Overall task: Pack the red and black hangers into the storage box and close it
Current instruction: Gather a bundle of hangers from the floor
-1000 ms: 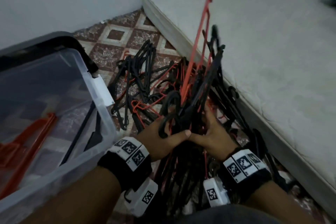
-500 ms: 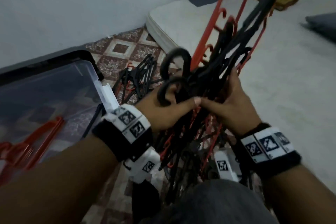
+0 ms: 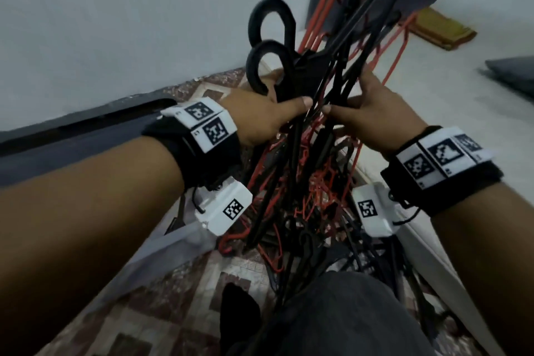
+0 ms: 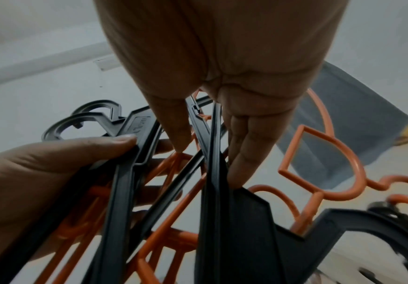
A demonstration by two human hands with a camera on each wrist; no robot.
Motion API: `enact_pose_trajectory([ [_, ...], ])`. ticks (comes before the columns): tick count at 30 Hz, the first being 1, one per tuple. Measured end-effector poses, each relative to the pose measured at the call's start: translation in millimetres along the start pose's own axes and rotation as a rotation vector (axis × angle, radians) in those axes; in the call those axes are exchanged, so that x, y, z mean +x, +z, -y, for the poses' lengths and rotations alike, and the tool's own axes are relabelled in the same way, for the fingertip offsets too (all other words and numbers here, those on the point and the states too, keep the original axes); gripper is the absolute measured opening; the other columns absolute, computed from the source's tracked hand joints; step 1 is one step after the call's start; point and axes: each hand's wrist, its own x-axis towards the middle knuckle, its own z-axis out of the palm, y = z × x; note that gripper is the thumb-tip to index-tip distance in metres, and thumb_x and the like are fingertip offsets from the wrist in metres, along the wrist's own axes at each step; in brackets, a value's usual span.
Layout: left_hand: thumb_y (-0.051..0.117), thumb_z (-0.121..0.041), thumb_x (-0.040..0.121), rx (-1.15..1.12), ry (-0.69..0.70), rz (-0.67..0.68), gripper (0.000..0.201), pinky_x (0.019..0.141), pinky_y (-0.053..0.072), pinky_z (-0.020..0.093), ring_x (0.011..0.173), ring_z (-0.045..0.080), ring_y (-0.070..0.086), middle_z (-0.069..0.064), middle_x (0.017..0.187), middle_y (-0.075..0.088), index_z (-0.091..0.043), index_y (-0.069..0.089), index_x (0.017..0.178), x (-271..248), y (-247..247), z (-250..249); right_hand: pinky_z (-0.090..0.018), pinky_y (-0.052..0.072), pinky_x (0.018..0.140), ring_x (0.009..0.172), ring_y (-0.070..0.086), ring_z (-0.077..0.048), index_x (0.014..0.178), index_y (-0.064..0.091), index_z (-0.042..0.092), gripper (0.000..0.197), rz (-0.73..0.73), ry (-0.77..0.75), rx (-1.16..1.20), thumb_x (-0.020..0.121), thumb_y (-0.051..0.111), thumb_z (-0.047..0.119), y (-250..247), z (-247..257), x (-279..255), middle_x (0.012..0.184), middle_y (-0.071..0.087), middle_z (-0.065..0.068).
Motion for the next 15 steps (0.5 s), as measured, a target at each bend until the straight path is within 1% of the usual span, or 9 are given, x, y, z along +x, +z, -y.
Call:
enact_pose_trajectory([
  [2,0.05,-0.073,0.084,0.075,-0.082,-0.008,0.056,0.055,0.039,0.015,0.068,0.008,0.059,-0.008,0.071,0.061,-0.03,0.056,0.121,-1,14,10,-0.049,0.061,0.072,0.077,0.075,-0.024,0.145,0.025,0.045,0.074,0.049,0.051,0.038,0.088,0.071,0.032,10,-15,1,0.098,0.076,0.0],
  [4,0.048,-0.074,0.085,0.085,-0.111,0.037,0.068,0.049,0.039,0.008,0.06,-0.004,0.059,-0.009,0.072,0.063,-0.03,0.049,0.137,-3,36,24,-0.049,0.06,0.078,0.082,0.074,-0.024,0.146,0.018,0.05,0.079,0.063,0.076,0.036,0.088,0.069,0.033,23,-36,-2,0.103,0.075,0.001],
  [5,0.047,-0.074,0.085,0.066,-0.118,0.078,0.07,0.055,0.046,0.01,0.064,-0.005,0.062,-0.008,0.078,0.067,-0.031,0.046,0.141,-5,49,31,-0.048,0.059,0.082,0.086,0.073,-0.023,0.146,0.014,0.052,0.081,0.065,0.085,0.022,0.088,0.068,0.036,30,-47,-5,0.107,0.074,0.002],
  [7,0.047,-0.073,0.085,0.009,-0.139,0.167,0.07,0.078,0.056,0.029,0.084,0.011,0.067,-0.003,0.099,0.071,-0.036,0.04,0.144,-6,75,45,-0.048,0.056,0.089,0.098,0.071,-0.025,0.145,0.013,0.051,0.08,0.072,0.124,0.009,0.087,0.067,0.039,46,-71,-11,0.119,0.07,0.001],
  [8,0.047,-0.072,0.085,-0.005,-0.157,0.197,0.066,0.078,0.056,0.034,0.084,0.016,0.066,-0.004,0.1,0.07,-0.038,0.041,0.142,-7,87,51,-0.049,0.054,0.094,0.105,0.068,-0.026,0.147,0.017,0.046,0.078,0.09,0.16,0.048,0.088,0.067,0.037,55,-83,-14,0.125,0.067,0.0],
  [10,0.048,-0.07,0.086,-0.013,-0.17,0.235,0.06,0.066,0.051,0.026,0.077,0.011,0.063,-0.01,0.093,0.069,-0.042,0.043,0.138,-10,106,59,-0.052,0.05,0.098,0.113,0.065,-0.028,0.149,0.025,0.034,0.075,0.141,0.255,0.17,0.088,0.069,0.029,71,-105,-19,0.13,0.064,-0.004],
  [12,0.048,-0.066,0.089,-0.001,-0.178,0.268,0.052,0.052,0.04,0.014,0.062,-0.003,0.058,-0.022,0.077,0.068,-0.041,0.045,0.135,-13,116,62,-0.052,0.053,0.093,0.106,0.068,-0.029,0.142,0.036,0.031,0.071,0.165,0.315,0.202,0.082,0.073,0.033,81,-117,-20,0.123,0.067,-0.004],
  [14,0.049,-0.061,0.092,0.018,-0.192,0.281,0.041,0.041,0.034,0.014,0.044,-0.003,0.053,-0.024,0.05,0.058,-0.042,0.043,0.128,-11,114,61,-0.048,0.056,0.088,0.097,0.071,-0.026,0.134,0.045,0.034,0.066,0.162,0.303,0.211,0.073,0.071,0.037,83,-116,-15,0.114,0.071,-0.001],
  [15,0.049,-0.06,0.093,0.014,-0.194,0.265,0.045,0.045,0.038,0.017,0.047,-0.002,0.055,-0.022,0.053,0.059,-0.039,0.043,0.132,-8,110,59,-0.044,0.057,0.085,0.095,0.072,-0.022,0.129,0.049,0.035,0.062,0.148,0.273,0.237,0.071,0.071,0.036,82,-111,-11,0.11,0.072,0.001],
])
